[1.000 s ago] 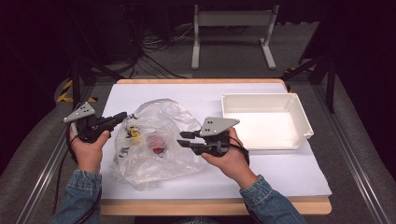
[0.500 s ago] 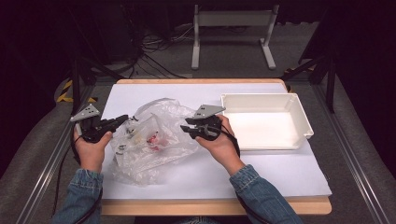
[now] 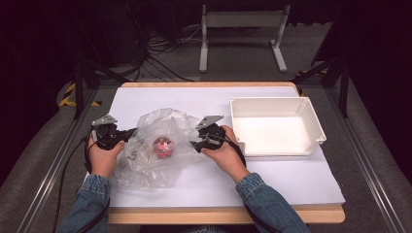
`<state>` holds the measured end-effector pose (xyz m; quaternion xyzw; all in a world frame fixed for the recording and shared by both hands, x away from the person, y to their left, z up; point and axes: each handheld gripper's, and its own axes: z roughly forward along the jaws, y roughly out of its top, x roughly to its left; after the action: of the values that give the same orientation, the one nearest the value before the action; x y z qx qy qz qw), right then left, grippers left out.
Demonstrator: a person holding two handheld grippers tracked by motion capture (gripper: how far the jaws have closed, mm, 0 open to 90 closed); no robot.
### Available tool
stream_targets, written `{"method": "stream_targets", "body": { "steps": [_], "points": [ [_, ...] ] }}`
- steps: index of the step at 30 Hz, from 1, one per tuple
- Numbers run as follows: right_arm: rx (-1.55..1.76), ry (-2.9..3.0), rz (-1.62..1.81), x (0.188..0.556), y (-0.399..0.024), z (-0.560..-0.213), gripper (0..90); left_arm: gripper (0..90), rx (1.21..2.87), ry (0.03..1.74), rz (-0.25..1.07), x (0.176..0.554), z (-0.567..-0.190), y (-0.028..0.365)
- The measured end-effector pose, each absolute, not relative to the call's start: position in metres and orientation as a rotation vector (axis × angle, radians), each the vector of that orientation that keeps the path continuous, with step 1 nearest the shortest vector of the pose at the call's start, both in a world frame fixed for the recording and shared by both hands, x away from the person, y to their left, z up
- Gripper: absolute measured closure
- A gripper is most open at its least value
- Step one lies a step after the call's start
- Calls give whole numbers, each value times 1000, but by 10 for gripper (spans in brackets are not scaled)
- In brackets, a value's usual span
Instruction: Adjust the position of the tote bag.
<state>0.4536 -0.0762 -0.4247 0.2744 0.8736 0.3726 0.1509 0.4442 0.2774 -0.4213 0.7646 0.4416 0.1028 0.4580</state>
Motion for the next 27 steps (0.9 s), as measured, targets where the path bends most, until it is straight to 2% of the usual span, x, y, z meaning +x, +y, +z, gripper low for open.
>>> {"method": "stream_targets", "body": {
  "steps": [7, 11, 18, 19, 20, 23, 27],
  "points": [
    [830, 2542, 979, 454, -79, -436, 402, 900, 1931, 1178, 242, 448, -433, 284],
    [849, 2538, 995, 453, -82, -437, 393, 900, 1915, 1170, 236, 447, -433, 288],
    [781, 2470, 1142, 435, -93, -409, 383, 898, 1779, 1078, 231, 430, -408, 300],
    [766, 2457, 1158, 431, -95, -404, 382, 828, 1756, 1078, 234, 428, -405, 302],
    [766, 2457, 1158, 431, -95, -404, 382, 800, 1756, 1078, 234, 428, -405, 302],
    [730, 2432, 1192, 423, -98, -392, 381, 772, 1705, 1053, 253, 415, -389, 311],
    [709, 2410, 1219, 418, -100, -385, 380, 680, 1678, 1001, 225, 405, -378, 312]
  ]
}}
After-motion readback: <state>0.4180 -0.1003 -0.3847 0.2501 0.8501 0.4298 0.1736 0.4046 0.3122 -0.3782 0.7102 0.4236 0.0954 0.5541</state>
